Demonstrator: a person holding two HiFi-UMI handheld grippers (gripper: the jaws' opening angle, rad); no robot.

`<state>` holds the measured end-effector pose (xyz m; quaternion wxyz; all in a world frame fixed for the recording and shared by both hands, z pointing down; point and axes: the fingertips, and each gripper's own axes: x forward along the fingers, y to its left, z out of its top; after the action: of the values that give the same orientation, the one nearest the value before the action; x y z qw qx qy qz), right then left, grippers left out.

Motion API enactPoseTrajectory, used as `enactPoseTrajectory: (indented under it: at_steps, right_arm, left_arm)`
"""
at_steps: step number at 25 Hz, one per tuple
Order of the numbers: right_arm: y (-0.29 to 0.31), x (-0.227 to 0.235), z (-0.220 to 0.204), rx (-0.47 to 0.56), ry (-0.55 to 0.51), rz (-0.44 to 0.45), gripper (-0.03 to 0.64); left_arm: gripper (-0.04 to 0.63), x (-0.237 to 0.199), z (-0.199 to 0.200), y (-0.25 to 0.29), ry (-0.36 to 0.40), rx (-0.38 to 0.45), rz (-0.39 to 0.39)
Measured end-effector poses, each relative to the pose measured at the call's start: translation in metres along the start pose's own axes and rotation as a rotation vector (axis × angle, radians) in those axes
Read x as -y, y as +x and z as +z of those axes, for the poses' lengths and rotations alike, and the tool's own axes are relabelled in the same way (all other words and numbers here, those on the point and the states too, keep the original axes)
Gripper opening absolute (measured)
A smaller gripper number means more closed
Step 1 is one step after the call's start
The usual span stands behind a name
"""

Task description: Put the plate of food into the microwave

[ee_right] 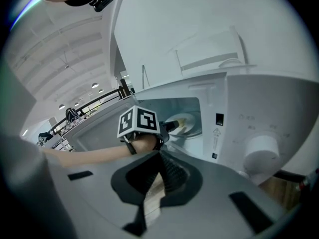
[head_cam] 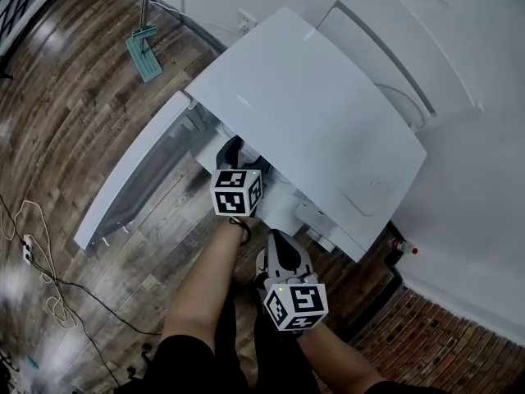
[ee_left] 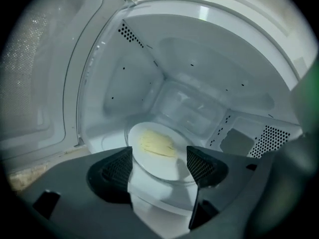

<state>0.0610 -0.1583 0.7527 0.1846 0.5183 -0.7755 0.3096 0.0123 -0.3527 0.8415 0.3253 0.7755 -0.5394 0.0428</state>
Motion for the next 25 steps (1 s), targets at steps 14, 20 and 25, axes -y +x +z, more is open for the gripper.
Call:
enactPoseTrajectory:
  at_steps: [14,20,25]
  right_arm:
    - [0.017,-0.005,0.010,0.082,0.038,-0.024,0.011]
    - [0.012,-0.018,0.034,0.128,0.055,-0.051,0.011]
    - [-0.032,-0.038,0.078,0.148,0.034,-0.075,0.011]
  left_arm:
    - [-0.003,-0.009,0.018,-0.115,0.216,0.029,0.131]
    - [-0.003,0.015,0.029,-0.184,0.247,-0.047,0.095]
    - [-0.003,0.049,0.071,-0.230,0.152,-0.081,0.093]
